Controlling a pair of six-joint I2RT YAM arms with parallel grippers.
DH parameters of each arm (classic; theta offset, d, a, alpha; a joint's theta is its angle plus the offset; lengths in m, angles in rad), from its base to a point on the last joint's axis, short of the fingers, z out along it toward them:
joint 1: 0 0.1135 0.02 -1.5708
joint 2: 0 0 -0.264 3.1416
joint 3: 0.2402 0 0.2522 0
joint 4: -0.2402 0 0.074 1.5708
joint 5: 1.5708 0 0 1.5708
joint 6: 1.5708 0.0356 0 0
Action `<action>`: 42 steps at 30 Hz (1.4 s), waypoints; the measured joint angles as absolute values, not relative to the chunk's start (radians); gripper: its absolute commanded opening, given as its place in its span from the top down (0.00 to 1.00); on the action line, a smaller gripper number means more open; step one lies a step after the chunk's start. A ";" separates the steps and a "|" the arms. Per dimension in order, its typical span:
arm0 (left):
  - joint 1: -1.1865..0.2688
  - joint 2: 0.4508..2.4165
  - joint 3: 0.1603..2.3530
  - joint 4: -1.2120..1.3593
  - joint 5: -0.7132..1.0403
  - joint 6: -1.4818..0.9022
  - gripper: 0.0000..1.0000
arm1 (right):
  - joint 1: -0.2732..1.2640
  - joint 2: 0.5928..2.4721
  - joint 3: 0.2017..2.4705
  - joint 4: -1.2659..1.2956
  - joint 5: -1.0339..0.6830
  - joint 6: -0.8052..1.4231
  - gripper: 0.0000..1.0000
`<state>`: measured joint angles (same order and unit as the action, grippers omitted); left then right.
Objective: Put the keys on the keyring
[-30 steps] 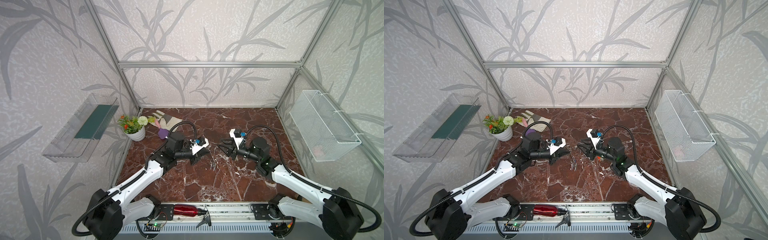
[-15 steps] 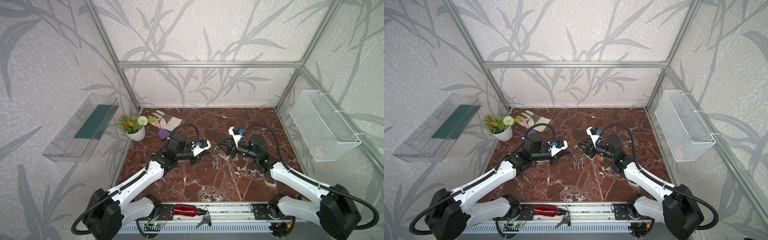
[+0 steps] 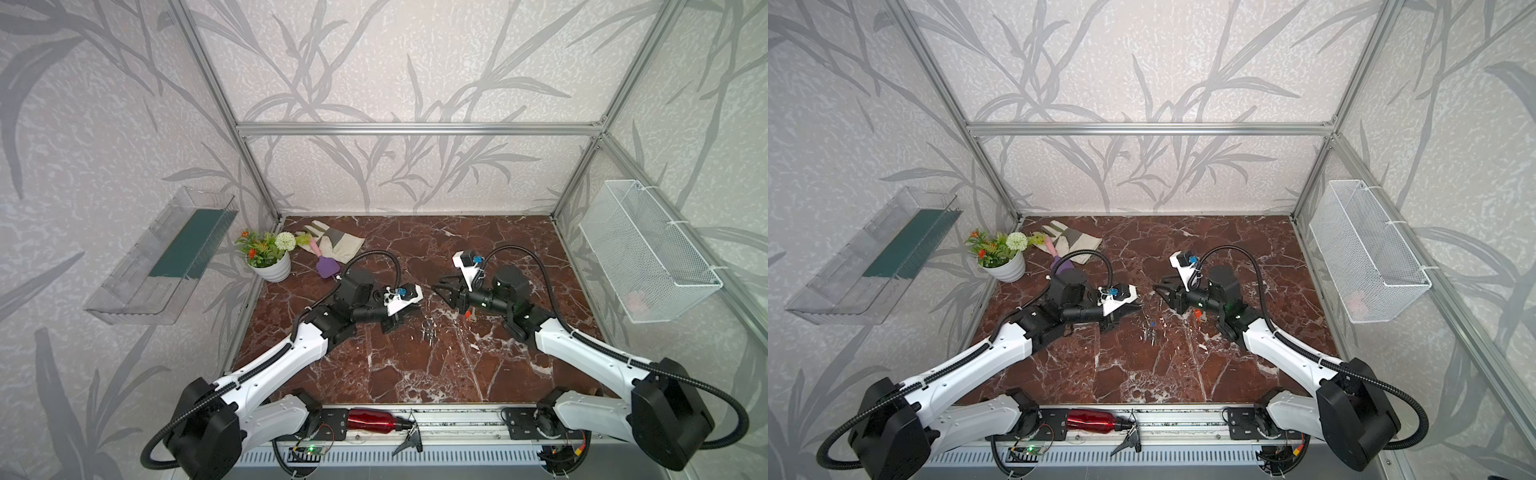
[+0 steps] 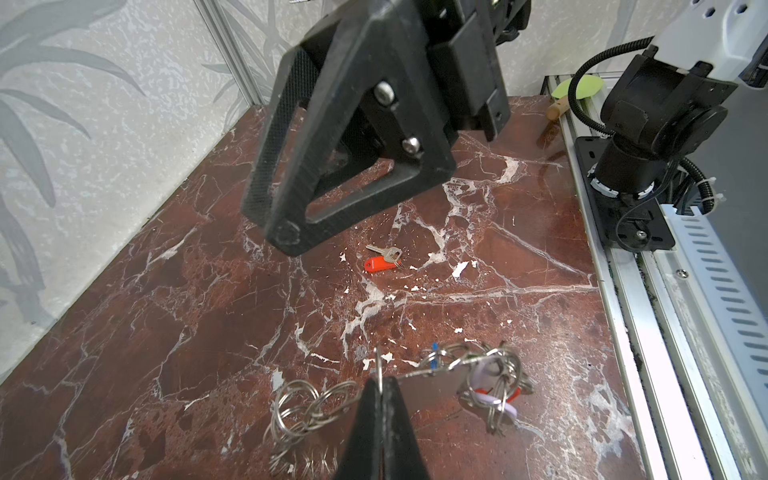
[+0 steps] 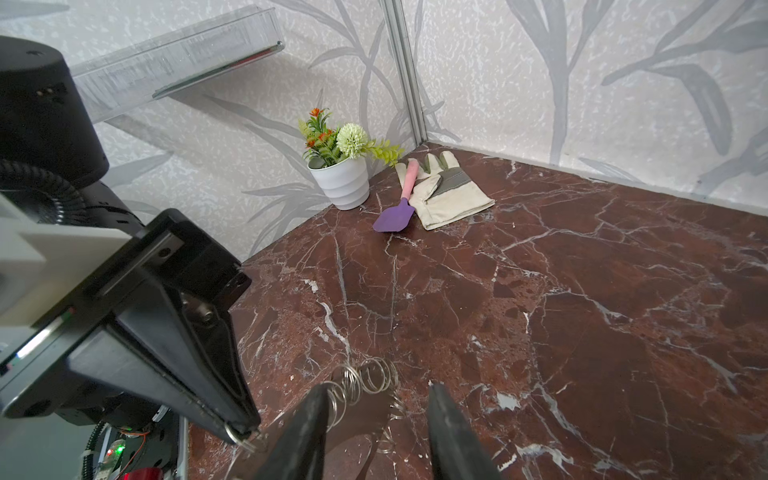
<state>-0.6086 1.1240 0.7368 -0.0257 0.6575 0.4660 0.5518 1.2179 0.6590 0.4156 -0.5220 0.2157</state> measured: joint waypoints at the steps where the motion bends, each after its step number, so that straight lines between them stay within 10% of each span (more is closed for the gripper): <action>1: -0.607 1.124 0.735 -0.020 0.663 0.454 1.00 | 0.551 1.218 0.659 0.414 -0.529 0.218 0.60; 42: -0.501 1.246 0.723 0.428 1.077 -0.075 1.00 | 0.494 1.254 0.572 0.756 -0.945 0.479 0.69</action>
<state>-0.5007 1.2457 0.7227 0.4278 1.0767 -0.0746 0.4938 1.2541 0.5716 0.7559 -0.9451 0.4786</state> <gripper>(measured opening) 0.047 0.315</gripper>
